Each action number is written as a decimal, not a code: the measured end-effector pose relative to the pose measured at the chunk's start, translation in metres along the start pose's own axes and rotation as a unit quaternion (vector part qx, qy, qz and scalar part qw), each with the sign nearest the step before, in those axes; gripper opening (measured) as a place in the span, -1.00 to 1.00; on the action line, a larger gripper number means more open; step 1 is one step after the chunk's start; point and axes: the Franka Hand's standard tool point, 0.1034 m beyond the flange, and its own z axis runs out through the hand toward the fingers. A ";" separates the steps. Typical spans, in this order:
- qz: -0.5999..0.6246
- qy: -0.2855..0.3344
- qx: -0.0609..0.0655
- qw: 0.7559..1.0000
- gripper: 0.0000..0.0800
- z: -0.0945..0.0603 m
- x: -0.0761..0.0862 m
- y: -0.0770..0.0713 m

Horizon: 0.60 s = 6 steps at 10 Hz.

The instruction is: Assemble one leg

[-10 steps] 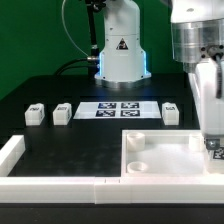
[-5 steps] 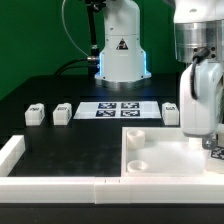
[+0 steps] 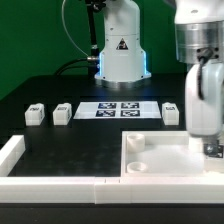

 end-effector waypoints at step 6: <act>-0.068 0.001 -0.002 0.998 0.62 0.000 -0.001 0.004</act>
Offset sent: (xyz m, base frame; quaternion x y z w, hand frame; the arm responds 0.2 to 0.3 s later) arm 0.0000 0.0000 0.0000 0.0000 0.0000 0.0000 1.0000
